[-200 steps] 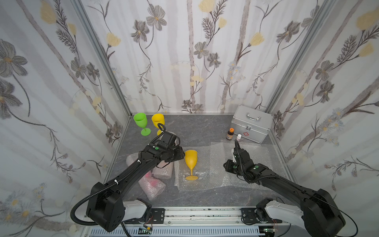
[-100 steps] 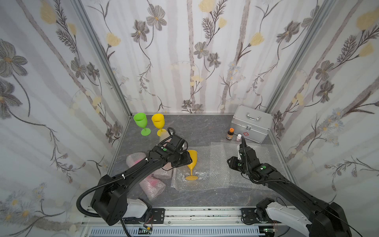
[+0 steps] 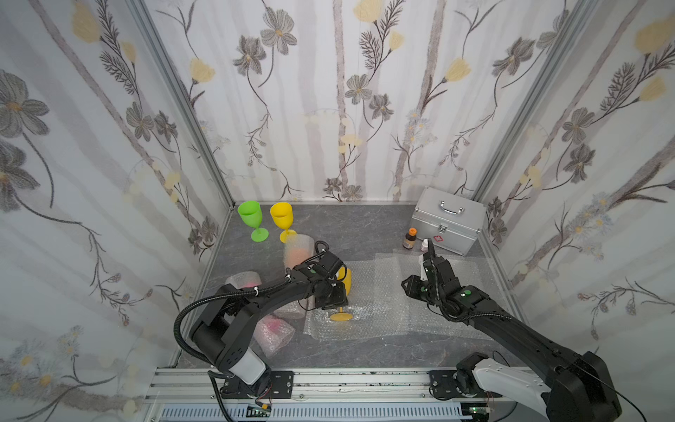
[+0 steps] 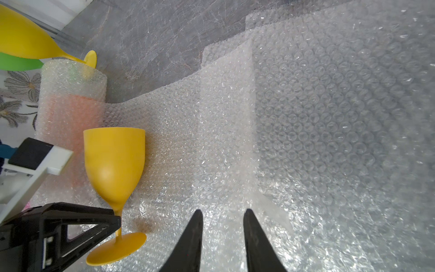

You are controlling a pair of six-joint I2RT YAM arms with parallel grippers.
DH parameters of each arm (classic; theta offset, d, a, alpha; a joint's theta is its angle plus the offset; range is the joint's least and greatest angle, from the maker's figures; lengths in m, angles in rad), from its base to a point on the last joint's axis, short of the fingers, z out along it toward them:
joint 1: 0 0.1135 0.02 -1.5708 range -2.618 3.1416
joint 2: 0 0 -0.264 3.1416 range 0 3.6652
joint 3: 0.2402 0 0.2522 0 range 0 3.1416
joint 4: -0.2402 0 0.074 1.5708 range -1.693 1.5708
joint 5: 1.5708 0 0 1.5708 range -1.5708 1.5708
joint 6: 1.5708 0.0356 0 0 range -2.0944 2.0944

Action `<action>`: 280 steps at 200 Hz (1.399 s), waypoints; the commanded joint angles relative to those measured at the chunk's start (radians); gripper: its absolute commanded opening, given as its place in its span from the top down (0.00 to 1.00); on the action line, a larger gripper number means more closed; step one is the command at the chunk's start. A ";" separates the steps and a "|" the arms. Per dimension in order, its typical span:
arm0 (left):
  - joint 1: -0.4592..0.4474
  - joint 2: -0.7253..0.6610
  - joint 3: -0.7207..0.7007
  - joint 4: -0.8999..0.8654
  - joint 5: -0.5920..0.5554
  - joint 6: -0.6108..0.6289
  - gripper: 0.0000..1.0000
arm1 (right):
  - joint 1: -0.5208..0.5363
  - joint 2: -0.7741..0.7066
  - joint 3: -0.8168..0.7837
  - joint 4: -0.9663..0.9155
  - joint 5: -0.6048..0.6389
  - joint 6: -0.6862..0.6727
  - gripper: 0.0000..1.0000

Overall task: Unpack wine glasses from bubble wrap
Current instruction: Pick up the wine glass from the bubble wrap.

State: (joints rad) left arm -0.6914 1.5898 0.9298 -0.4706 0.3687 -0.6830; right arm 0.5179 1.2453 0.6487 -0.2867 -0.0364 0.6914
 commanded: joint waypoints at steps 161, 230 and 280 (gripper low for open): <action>-0.054 0.020 0.023 0.057 -0.016 0.119 0.94 | -0.007 0.099 0.091 0.123 -0.129 -0.021 0.69; -0.155 -0.109 -0.004 0.088 -0.202 0.299 0.95 | -0.099 0.125 0.203 0.110 -0.342 -0.060 0.67; -0.236 -0.229 -0.067 0.158 -0.343 0.407 0.94 | -0.120 0.168 0.235 0.086 -0.454 -0.072 0.63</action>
State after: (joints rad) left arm -0.9024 1.4040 0.8894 -0.3775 0.1280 -0.3614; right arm 0.4046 1.3975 0.8715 -0.2066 -0.4019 0.6346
